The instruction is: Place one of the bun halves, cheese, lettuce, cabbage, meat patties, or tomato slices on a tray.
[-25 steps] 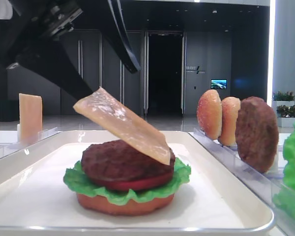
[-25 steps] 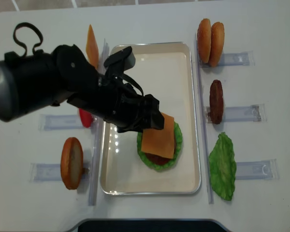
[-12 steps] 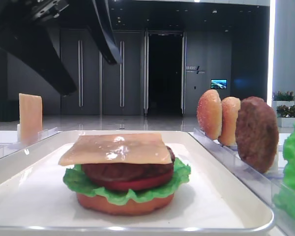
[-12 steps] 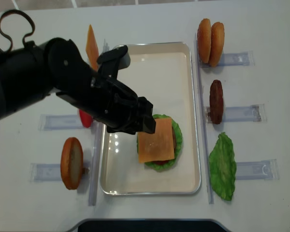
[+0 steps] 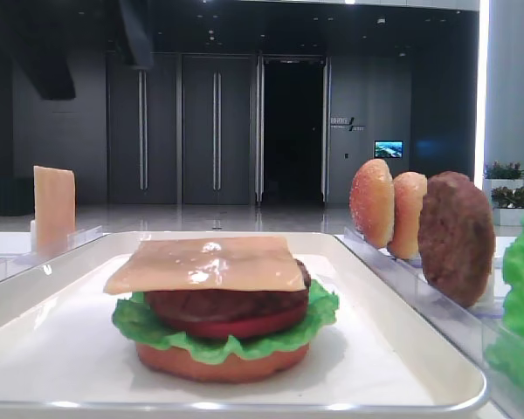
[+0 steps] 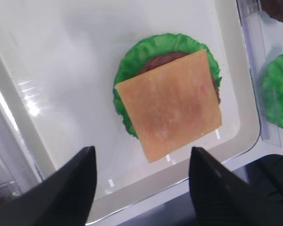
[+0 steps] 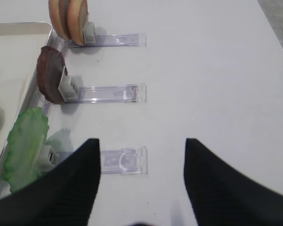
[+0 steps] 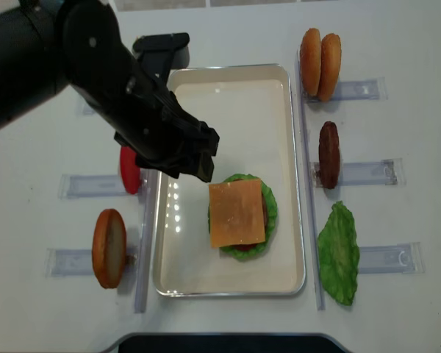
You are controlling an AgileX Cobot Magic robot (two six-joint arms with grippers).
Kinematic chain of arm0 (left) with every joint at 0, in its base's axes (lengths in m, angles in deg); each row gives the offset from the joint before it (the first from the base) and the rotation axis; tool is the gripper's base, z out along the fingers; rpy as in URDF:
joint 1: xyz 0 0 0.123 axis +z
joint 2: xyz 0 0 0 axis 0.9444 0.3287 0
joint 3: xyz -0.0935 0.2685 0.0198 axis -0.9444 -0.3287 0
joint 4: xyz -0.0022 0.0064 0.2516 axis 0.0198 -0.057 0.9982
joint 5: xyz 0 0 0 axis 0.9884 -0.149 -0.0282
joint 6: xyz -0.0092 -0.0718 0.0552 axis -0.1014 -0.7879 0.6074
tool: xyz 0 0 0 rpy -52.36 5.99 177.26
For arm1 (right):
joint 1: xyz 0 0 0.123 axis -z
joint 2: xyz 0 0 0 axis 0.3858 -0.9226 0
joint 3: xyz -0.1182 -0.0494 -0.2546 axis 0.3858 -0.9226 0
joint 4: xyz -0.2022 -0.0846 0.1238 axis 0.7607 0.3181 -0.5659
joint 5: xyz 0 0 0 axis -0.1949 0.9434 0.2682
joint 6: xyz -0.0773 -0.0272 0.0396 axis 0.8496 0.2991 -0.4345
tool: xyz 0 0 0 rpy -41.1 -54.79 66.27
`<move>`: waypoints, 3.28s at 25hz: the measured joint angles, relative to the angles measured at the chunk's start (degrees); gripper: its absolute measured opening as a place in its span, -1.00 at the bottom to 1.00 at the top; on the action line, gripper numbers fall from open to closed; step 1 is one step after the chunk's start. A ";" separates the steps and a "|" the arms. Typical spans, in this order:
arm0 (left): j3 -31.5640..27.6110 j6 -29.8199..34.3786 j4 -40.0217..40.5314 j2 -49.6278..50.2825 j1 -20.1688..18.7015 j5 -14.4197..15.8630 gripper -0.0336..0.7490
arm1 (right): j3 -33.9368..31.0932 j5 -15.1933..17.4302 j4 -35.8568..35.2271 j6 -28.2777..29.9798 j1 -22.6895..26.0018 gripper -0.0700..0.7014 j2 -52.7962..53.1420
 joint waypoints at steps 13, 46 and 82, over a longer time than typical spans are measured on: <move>8.37 -3.62 10.73 -0.02 0.00 14.66 0.29 | 0.00 0.00 0.00 0.00 0.00 0.24 0.00; 8.42 8.45 9.87 -0.02 28.19 14.81 0.25 | 0.00 0.00 0.00 0.00 0.00 0.24 0.00; -7.01 15.15 14.26 -24.67 37.45 15.08 0.25 | 0.00 0.00 0.00 0.00 0.00 0.24 0.01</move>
